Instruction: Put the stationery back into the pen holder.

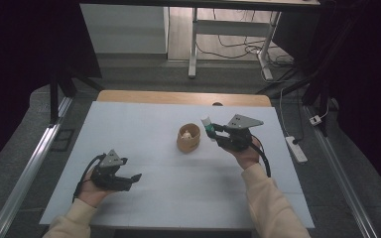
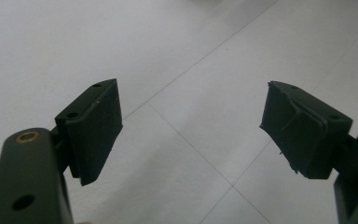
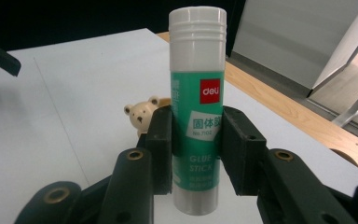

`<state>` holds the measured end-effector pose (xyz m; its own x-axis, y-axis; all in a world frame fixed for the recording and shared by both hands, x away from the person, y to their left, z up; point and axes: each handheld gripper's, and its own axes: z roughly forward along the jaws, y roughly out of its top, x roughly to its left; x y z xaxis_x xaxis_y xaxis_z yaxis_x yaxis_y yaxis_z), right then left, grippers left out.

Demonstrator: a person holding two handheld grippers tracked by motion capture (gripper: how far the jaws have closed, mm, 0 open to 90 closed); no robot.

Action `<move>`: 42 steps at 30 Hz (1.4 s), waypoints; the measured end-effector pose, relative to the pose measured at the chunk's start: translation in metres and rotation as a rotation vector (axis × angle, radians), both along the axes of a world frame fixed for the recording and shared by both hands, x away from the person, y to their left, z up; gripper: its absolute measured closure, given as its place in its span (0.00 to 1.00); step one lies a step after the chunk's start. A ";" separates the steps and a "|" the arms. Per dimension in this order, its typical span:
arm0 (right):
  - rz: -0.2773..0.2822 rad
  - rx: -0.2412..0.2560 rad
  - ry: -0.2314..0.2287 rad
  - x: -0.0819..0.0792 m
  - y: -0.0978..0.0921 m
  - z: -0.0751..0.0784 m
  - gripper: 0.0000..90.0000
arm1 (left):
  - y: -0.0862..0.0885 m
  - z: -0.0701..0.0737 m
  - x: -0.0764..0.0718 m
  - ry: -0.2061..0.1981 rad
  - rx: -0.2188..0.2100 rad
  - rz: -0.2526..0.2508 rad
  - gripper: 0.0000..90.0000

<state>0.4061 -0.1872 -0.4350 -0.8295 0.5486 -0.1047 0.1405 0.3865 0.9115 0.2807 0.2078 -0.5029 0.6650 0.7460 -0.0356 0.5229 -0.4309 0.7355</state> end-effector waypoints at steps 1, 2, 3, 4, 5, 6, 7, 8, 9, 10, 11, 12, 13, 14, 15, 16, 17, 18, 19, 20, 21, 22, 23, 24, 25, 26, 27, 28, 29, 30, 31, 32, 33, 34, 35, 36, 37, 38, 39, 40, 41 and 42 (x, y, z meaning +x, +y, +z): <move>-0.002 -0.002 0.000 0.001 0.001 0.001 0.73 | 0.000 0.000 0.000 0.001 0.000 0.001 0.22; -0.003 0.002 0.000 0.002 0.002 0.002 0.73 | 0.000 0.000 0.000 0.002 0.000 0.000 0.22; 0.000 0.009 0.001 0.004 0.003 0.002 0.73 | 0.001 0.000 0.000 0.003 -0.001 0.000 0.22; 0.001 0.014 -0.001 0.005 0.005 0.003 0.73 | 0.001 0.000 0.000 0.003 -0.002 0.000 0.22; 0.003 0.017 0.001 0.006 0.007 0.004 0.73 | 0.001 0.000 0.000 0.002 -0.003 0.000 0.22; 0.003 0.020 0.001 0.007 0.009 0.004 0.73 | 0.001 0.000 0.000 0.002 -0.003 -0.001 0.22; 0.004 0.018 0.001 0.008 0.011 0.005 0.73 | 0.000 0.000 0.000 0.001 -0.003 -0.002 0.22; 0.008 0.023 0.001 0.010 0.014 0.005 0.73 | 0.000 0.000 0.000 0.001 -0.002 -0.003 0.22; 0.010 0.026 0.002 0.011 0.016 0.006 0.73 | 0.000 0.000 0.000 0.001 -0.001 -0.004 0.22; 0.014 0.025 0.003 0.012 0.019 0.006 0.73 | 0.000 0.000 0.000 0.001 -0.001 -0.004 0.22; 0.016 0.024 0.002 0.013 0.022 0.006 0.73 | 0.000 0.000 0.000 0.001 0.000 -0.004 0.22; 0.020 0.024 0.003 0.014 0.025 0.006 0.73 | 0.000 0.000 0.000 0.001 0.000 -0.004 0.22; 0.021 0.026 0.002 0.015 0.027 0.006 0.73 | 0.000 0.000 0.000 0.001 0.000 -0.004 0.22; 0.023 0.027 0.004 0.017 0.029 0.005 0.73 | 0.000 0.000 0.000 0.002 0.000 -0.003 0.22; 0.020 0.029 0.008 0.018 0.031 0.005 0.73 | 0.000 0.000 0.000 0.002 0.000 -0.003 0.22; 0.022 0.038 0.011 0.020 0.033 0.004 0.73 | -0.001 0.000 0.000 0.002 0.001 -0.004 0.22; 0.023 0.043 0.014 0.022 0.035 0.003 0.73 | -0.001 -0.001 0.000 0.002 0.002 -0.004 0.22; 0.024 0.043 0.014 0.024 0.037 0.002 0.73 | -0.001 -0.001 0.000 0.002 0.002 -0.004 0.22; 0.025 0.050 0.014 0.026 0.039 0.001 0.73 | -0.001 -0.001 0.000 0.003 0.001 -0.003 0.22; 0.023 0.048 0.017 0.027 0.041 0.000 0.73 | 0.000 -0.001 0.000 0.003 0.001 -0.003 0.22; 0.018 0.047 0.018 0.030 0.044 -0.002 0.73 | 0.000 -0.001 0.000 0.002 0.001 -0.002 0.22; 0.016 0.048 0.018 0.031 0.045 -0.003 0.73 | 0.000 -0.001 0.000 0.003 0.001 0.000 0.22; 0.013 0.053 0.020 0.033 0.047 -0.005 0.73 | 0.000 -0.001 0.000 0.004 0.001 0.000 0.22; 0.009 0.056 0.023 0.035 0.049 -0.006 0.73 | 0.000 -0.001 0.000 0.004 0.001 0.000 0.22; 0.005 0.059 0.028 0.037 0.050 -0.008 0.73 | 0.000 -0.001 0.000 0.004 0.001 0.000 0.22; 0.003 0.060 0.030 0.039 0.052 -0.009 0.73 | 0.000 -0.001 0.000 0.004 0.001 -0.001 0.22; 0.001 0.062 0.031 0.041 0.054 -0.011 0.73 | -0.001 -0.001 0.000 0.004 0.002 -0.001 0.22; -0.002 0.064 0.036 0.042 0.055 -0.013 0.73 | -0.001 -0.001 0.000 0.004 0.003 -0.001 0.22; -0.003 0.066 0.039 0.044 0.056 -0.014 0.73 | -0.001 -0.001 0.000 0.004 0.003 -0.001 0.22; -0.008 0.058 0.037 0.045 0.057 -0.015 0.73 | -0.001 -0.001 0.000 0.004 0.004 -0.002 0.22; -0.008 0.065 0.040 0.046 0.057 -0.017 0.73 | 0.000 -0.001 0.000 0.004 0.002 -0.001 0.22; -0.011 0.071 0.045 0.047 0.058 -0.018 0.73 | 0.000 -0.001 0.000 0.005 0.002 -0.002 0.22; -0.008 0.082 0.047 0.048 0.058 -0.018 0.73 | 0.000 -0.001 0.000 0.007 0.003 -0.002 0.22; -0.006 0.085 0.048 0.048 0.059 -0.019 0.73 | 0.000 -0.001 0.000 0.008 0.006 -0.001 0.23; -0.008 0.082 0.046 0.048 0.060 -0.019 0.73 | 0.000 -0.001 0.000 0.008 0.007 0.001 0.23; -0.006 0.081 0.044 0.048 0.061 -0.019 0.73 | 0.000 -0.001 0.000 0.009 0.007 0.002 0.23; -0.008 0.075 0.042 0.048 0.061 -0.020 0.73 | 0.000 -0.001 0.000 0.011 0.007 0.003 0.23; -0.009 0.075 0.043 0.049 0.062 -0.021 0.73 | 0.000 -0.001 0.000 0.010 0.008 0.000 0.23; -0.012 0.074 0.046 0.049 0.062 -0.022 0.73 | 0.000 -0.001 0.000 0.009 0.010 -0.001 0.23; -0.013 0.076 0.049 0.050 0.062 -0.023 0.73 | -0.001 -0.002 0.000 0.009 0.011 -0.002 0.23; -0.016 0.074 0.053 0.050 0.062 -0.024 0.73 | -0.001 -0.002 0.000 0.010 0.012 -0.002 0.23; -0.017 0.069 0.052 0.050 0.062 -0.024 0.73 | -0.001 -0.002 0.000 0.010 0.012 -0.003 0.23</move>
<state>0.4562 -0.1249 -0.4591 -0.8236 0.5667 -0.0230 0.1945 0.3203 0.9271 0.2809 0.2071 -0.5045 0.6669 0.7444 -0.0337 0.5289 -0.4410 0.7251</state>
